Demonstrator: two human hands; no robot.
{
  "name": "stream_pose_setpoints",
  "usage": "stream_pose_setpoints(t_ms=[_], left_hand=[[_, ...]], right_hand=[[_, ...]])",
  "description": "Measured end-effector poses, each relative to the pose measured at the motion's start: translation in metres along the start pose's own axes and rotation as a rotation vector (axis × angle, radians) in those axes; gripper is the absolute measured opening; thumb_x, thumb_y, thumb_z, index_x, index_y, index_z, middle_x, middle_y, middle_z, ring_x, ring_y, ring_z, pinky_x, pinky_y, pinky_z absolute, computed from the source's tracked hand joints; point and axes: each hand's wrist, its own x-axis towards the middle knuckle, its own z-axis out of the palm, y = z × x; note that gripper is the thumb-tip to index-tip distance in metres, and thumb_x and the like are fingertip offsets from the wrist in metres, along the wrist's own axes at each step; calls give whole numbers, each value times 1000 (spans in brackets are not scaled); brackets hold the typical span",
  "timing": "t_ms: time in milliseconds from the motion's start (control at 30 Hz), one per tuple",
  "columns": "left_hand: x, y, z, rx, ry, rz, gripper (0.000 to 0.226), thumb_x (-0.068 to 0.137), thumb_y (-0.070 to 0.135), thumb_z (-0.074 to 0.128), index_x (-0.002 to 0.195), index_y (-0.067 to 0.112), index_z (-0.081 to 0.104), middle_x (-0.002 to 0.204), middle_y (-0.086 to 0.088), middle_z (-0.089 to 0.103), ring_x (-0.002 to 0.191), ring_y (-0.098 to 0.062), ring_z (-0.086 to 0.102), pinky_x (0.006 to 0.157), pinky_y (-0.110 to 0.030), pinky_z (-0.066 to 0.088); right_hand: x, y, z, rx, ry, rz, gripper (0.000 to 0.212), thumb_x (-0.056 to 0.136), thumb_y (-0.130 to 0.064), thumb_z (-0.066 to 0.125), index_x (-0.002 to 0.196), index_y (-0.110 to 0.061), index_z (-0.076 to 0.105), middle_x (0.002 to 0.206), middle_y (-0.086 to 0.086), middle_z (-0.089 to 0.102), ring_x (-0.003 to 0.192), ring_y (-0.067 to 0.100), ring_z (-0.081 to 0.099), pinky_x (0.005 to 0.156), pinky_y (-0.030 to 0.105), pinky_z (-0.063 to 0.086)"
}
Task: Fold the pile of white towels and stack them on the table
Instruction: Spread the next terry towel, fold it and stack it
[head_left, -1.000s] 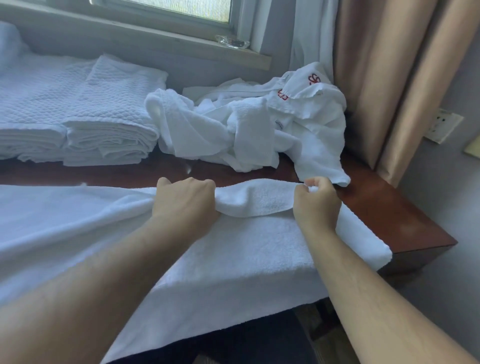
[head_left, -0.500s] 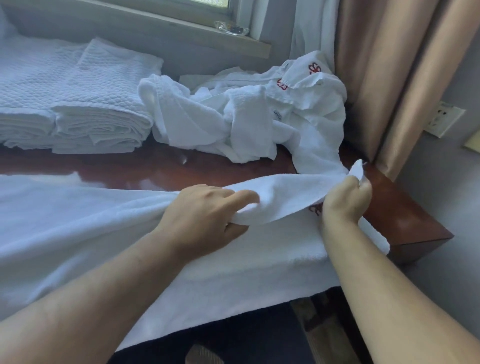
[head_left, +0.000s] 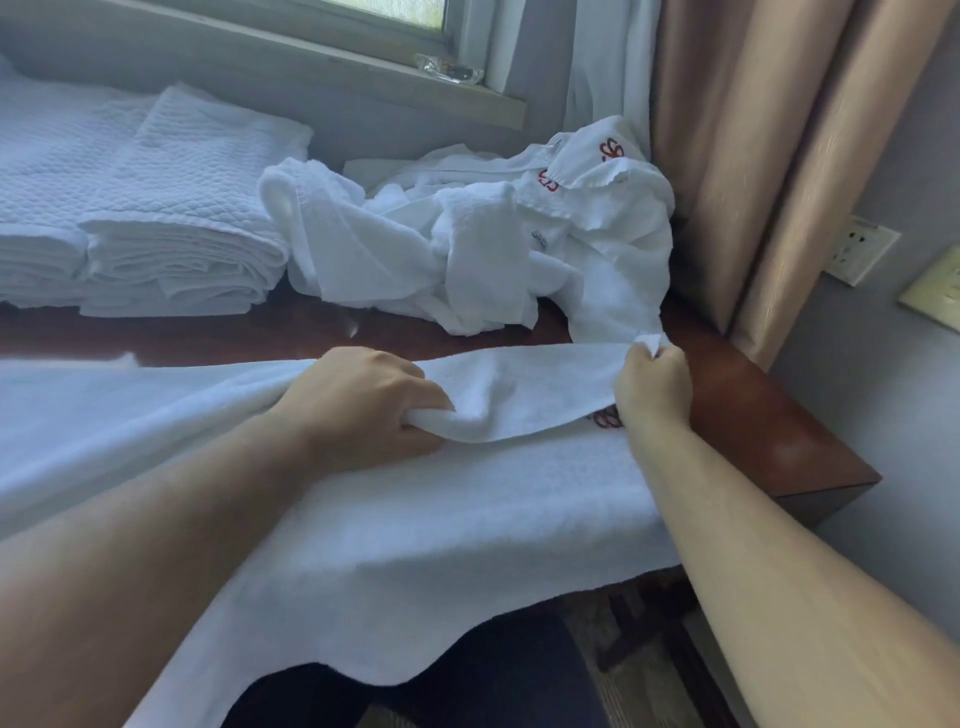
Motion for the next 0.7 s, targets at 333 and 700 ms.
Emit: stream_pose_setpoints(t_ms=[333,700], left_hand=[[5,23,23,87,45,-329,27,89,41,41,106,35,60,94,10,57,98,-20,55,84,-38,32],[-5,20,1,-139,154,-218,37,71,40,32,65,16,59,73,2,51,68,-27,50,56,-35,42]], right_hand=[[3,23,-35,-117,207,-106,30,76,-29,48,54,-14,36,52,-2,38,52,19,37,46,33,27],[1,25,-37,-159,231,-228,31,68,-21,50,55,-14,23,54,-1,25,52,20,21,47,31,21]])
